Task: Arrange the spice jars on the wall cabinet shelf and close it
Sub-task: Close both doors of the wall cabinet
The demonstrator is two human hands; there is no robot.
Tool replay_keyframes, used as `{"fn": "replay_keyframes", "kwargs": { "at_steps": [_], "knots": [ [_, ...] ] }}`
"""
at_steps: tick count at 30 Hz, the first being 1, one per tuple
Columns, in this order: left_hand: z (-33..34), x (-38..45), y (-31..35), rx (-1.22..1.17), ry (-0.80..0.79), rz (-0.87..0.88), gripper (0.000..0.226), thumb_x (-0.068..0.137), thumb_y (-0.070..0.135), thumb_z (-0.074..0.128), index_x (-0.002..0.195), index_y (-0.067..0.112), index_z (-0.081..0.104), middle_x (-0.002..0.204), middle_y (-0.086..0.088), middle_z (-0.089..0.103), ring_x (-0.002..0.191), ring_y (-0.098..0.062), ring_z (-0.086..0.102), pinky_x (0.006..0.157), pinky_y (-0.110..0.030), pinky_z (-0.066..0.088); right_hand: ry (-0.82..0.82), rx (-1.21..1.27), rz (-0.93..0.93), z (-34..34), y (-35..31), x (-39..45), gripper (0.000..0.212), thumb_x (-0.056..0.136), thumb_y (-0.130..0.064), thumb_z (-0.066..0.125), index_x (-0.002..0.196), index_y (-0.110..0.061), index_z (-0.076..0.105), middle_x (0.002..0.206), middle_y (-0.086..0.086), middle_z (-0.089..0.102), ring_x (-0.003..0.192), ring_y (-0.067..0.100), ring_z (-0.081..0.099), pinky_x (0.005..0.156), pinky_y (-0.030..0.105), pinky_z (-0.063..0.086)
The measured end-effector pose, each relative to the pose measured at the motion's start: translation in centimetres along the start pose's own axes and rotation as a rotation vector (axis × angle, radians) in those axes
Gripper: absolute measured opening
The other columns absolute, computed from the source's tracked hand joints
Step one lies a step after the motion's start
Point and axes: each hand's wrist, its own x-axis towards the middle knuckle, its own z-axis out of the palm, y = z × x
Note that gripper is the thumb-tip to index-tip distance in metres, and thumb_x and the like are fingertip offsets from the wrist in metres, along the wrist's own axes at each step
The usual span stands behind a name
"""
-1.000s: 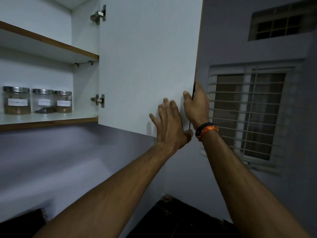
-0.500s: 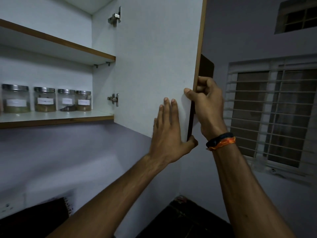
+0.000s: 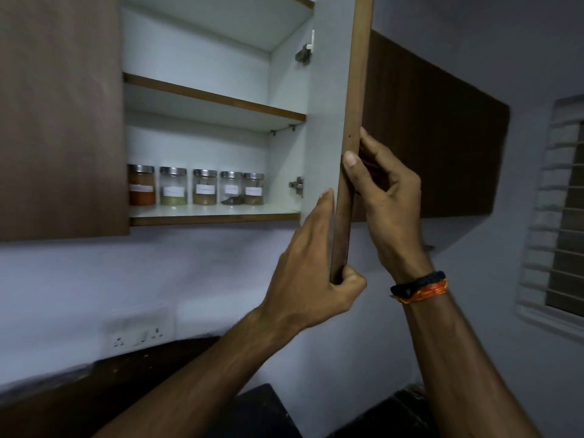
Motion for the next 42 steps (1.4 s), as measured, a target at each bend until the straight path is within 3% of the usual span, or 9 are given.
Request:
{"fn": "replay_keyframes", "kwargs": {
  "at_steps": [3,6,11,14,18,21,25,31,42],
  "knots": [
    [-2.3,-1.2,-0.6,-0.068,0.066,-0.044,0.101,0.074,0.015,0.065,0.160,0.021,0.013,0.157,0.008,0.038,0.129,-0.001,0.050,0.106,-0.022,0.047,-0.088,0.053,-0.017,2.5,0.5,-0.3,0.048,0.099,-0.027,0.062,0.146,-0.022,0.051,0.141,-0.012,0.057,0.129,0.002,0.055,0.107,0.038,0.051],
    [-5.0,-2.3,-1.8,-0.109,0.133,-0.105,0.092,0.080,0.006,0.067,0.158,0.025,0.022,0.150,0.010,0.047,0.131,-0.001,0.050,0.105,-0.025,0.049,-0.145,0.048,-0.041,5.7,0.7,-0.8,0.052,0.099,-0.031,0.061,0.149,-0.025,0.047,0.150,-0.008,0.051,0.134,0.000,0.050,0.109,0.030,0.048],
    [-9.2,-3.8,-3.7,-0.064,0.225,-0.214,0.082,0.083,0.008,0.062,0.150,0.040,0.025,0.131,0.034,0.046,0.119,0.018,0.050,0.087,-0.003,0.046,-0.244,-0.020,-0.065,11.3,1.0,-1.7,0.064,0.097,-0.036,0.063,0.155,-0.029,0.036,0.162,-0.003,0.033,0.145,0.006,0.033,0.118,0.035,0.036],
    [-11.4,-4.5,-5.1,0.021,0.271,-0.259,0.084,0.084,0.003,0.058,0.143,0.051,0.022,0.130,0.029,0.048,0.115,0.018,0.050,0.090,-0.001,0.044,-0.286,-0.072,-0.080,14.3,1.3,-2.2,0.064,0.098,-0.035,0.061,0.156,-0.028,0.032,0.165,-0.002,0.027,0.144,0.006,0.028,0.113,0.026,0.026],
    [-13.2,-5.1,-7.1,0.140,0.249,-0.301,0.093,0.084,-0.016,0.056,0.157,0.027,0.017,0.152,-0.001,0.044,0.133,-0.012,0.049,0.098,-0.010,0.045,-0.317,-0.114,-0.101,17.4,2.2,-2.3,0.056,0.104,-0.027,0.052,0.156,-0.026,0.032,0.167,0.000,0.023,0.151,0.021,0.026,0.122,0.047,0.028],
    [-14.3,-5.0,-8.4,0.219,0.230,-0.304,0.096,0.081,-0.019,0.056,0.156,0.023,0.011,0.157,-0.009,0.036,0.140,-0.025,0.043,0.110,-0.032,0.045,-0.357,-0.194,-0.164,19.6,3.2,-1.7,0.058,0.104,-0.015,0.048,0.157,-0.026,0.029,0.168,0.002,0.018,0.154,0.025,0.019,0.122,0.055,0.028],
    [-15.0,-4.3,-10.1,0.295,0.212,-0.358,0.097,0.083,-0.014,0.058,0.159,0.014,0.005,0.162,-0.011,0.023,0.146,-0.026,0.032,0.114,-0.044,0.042,-0.412,-0.293,-0.223,21.9,5.2,-1.3,0.066,0.100,-0.006,0.051,0.158,-0.025,0.025,0.169,0.004,0.012,0.155,0.030,0.012,0.123,0.055,0.023],
    [-16.2,-3.2,-13.6,0.401,0.110,-0.435,0.100,0.091,0.002,0.061,0.156,0.007,-0.015,0.167,-0.006,-0.014,0.154,-0.020,-0.006,0.118,-0.024,0.007,-0.495,-0.355,-0.196,24.6,8.2,-2.6,0.075,0.097,-0.005,0.055,0.159,-0.029,0.020,0.170,0.004,0.003,0.156,0.028,0.003,0.122,0.060,0.021],
    [-20.6,-2.3,-19.5,1.004,-0.141,-0.366,0.098,0.088,0.018,0.062,0.159,0.006,-0.004,0.163,-0.015,-0.026,0.151,-0.034,-0.023,0.124,-0.056,0.001,-0.620,-0.463,-0.164,28.1,11.7,-4.2,0.083,0.093,-0.013,0.062,0.161,-0.029,0.016,0.170,0.003,-0.007,0.156,0.025,-0.007,0.124,0.055,0.017]
  ]
}}
